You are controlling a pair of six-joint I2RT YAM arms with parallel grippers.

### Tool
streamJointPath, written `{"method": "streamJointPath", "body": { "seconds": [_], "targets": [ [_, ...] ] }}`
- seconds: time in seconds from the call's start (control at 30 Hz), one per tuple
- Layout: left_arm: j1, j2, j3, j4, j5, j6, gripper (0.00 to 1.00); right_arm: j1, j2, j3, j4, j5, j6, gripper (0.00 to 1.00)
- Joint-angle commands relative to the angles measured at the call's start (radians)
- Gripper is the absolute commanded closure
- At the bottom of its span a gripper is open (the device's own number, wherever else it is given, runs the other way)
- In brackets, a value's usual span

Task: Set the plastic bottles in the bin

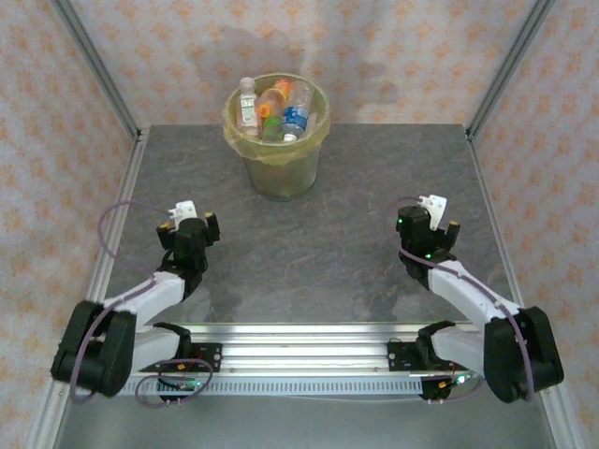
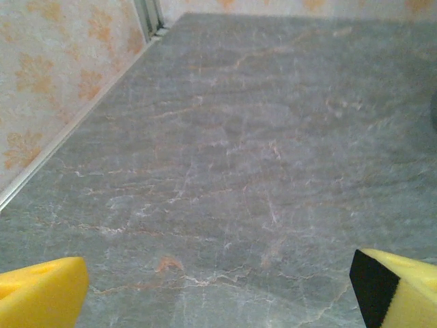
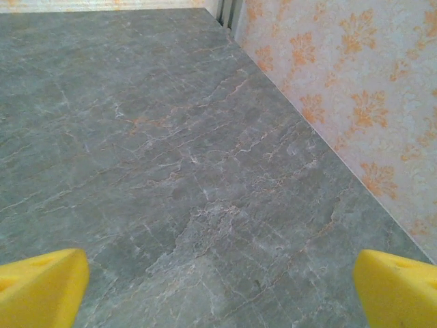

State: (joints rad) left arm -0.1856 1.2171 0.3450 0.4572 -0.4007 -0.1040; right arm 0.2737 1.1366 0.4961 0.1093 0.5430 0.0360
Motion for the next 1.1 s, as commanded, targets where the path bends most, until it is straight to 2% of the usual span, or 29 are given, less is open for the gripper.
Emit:
{"method": "streamJointPath", "body": {
  "seconds": [0.0, 0.03, 0.1, 0.23, 0.37, 0.73, 0.83, 0.93, 1.07],
  "targets": [
    [0.010, 0.090, 0.045, 0.161, -0.027, 0.081, 0.00, -0.038, 0.061, -0.002, 0.148, -0.052, -0.038, 0.01],
    [0.013, 0.097, 0.065, 0.139, -0.007, 0.091, 0.00, -0.045, 0.087, -0.004, 0.174, -0.061, -0.044, 0.01],
    [0.023, 0.120, 0.055, 0.199, 0.001, 0.112, 0.00, -0.060, 0.126, -0.009, 0.225, -0.092, -0.056, 0.01],
    [0.112, 0.218, 0.032, 0.324, 0.102, 0.059, 0.00, -0.084, 0.194, -0.023, 0.334, -0.146, -0.070, 0.01],
    [0.141, 0.264, 0.063, 0.306, 0.198, 0.063, 0.00, -0.102, 0.242, -0.024, 0.416, -0.203, -0.105, 0.01],
    [0.132, 0.272, 0.072, 0.297, 0.194, 0.078, 0.00, -0.225, 0.391, -0.112, 0.747, -0.506, -0.110, 0.01],
    [0.129, 0.272, 0.072, 0.297, 0.190, 0.080, 0.00, -0.226, 0.382, -0.108, 0.725, -0.566, -0.132, 0.01],
    [0.129, 0.272, 0.073, 0.297, 0.189, 0.080, 0.00, -0.229, 0.383, -0.102, 0.713, -0.563, -0.128, 0.01],
    [0.127, 0.272, 0.072, 0.297, 0.186, 0.082, 0.00, -0.232, 0.388, -0.082, 0.682, -0.482, -0.090, 0.01]
  ]
}}
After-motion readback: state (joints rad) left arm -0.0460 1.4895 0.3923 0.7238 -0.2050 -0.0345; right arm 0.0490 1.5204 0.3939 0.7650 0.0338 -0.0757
